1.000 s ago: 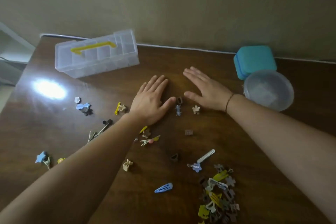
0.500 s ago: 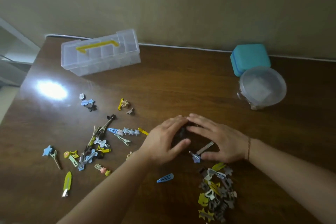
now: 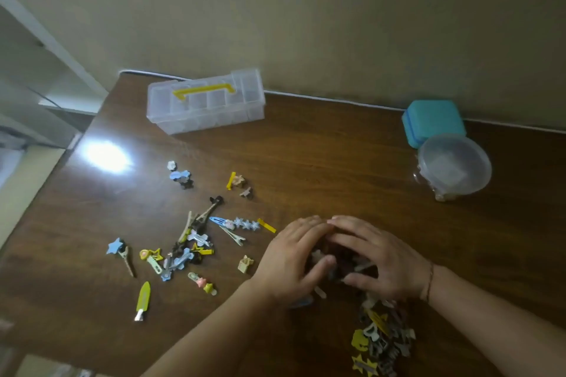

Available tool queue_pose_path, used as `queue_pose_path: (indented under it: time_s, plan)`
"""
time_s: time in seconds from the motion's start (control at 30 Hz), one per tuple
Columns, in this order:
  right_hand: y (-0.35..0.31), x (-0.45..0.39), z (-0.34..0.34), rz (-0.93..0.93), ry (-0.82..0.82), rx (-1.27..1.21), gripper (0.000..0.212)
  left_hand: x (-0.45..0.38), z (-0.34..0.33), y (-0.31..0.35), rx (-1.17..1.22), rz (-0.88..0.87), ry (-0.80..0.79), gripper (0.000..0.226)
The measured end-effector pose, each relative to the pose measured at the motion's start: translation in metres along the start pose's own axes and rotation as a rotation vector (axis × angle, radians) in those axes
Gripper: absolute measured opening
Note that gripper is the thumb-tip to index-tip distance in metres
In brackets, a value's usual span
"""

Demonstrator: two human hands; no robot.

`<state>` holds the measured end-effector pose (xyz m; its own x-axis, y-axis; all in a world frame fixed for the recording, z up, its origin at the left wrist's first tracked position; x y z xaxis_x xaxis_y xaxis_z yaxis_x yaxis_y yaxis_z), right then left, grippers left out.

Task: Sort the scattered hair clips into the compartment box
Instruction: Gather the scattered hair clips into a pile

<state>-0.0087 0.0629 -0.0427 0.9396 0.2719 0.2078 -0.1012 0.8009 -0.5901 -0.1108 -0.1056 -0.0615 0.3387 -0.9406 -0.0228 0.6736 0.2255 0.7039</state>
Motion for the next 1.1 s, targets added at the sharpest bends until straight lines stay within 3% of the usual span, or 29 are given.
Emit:
queue_pose_path:
  time_s: [0.13, 0.33, 0.5, 0.7, 0.87, 1.1]
  plan:
    - [-0.022, -0.066, 0.014, -0.021, 0.011, -0.005, 0.064, 0.011, 0.054, -0.034, -0.070, 0.139, 0.206, 0.046]
    - [-0.060, -0.181, 0.004, -0.173, -0.019, 0.147, 0.072, 0.070, 0.132, -0.122, -0.256, 0.358, 0.340, 0.051]
    - [-0.081, -0.242, -0.013, -0.310, -0.036, 0.236, 0.071, 0.094, 0.166, -0.189, -0.326, 0.577, 0.113, 0.078]
    - [-0.081, -0.223, -0.031, -0.413, -0.102, 0.348, 0.072, 0.076, 0.153, -0.195, -0.342, 0.476, 0.002, 0.086]
    - [-0.080, -0.158, -0.037, -0.477, -0.117, 0.324, 0.082, 0.071, 0.116, -0.150, -0.289, 0.287, -0.129, 0.085]
    - [-0.077, -0.069, -0.060, -0.604, -0.095, 0.306, 0.076, 0.061, 0.056, -0.084, -0.246, 0.086, -0.294, 0.084]
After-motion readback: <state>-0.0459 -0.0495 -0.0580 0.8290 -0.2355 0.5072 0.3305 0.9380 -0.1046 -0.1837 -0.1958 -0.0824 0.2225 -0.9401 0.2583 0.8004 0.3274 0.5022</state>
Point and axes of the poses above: each hand's wrist, its own x-axis away from the middle knuckle, its own z-axis out of the back of the hand, y = z × x, the point moved 3 cm from there along -x, towards the middle knuckle, and after that the axes turned 7 degrees about -y, right-handed, at the moved point
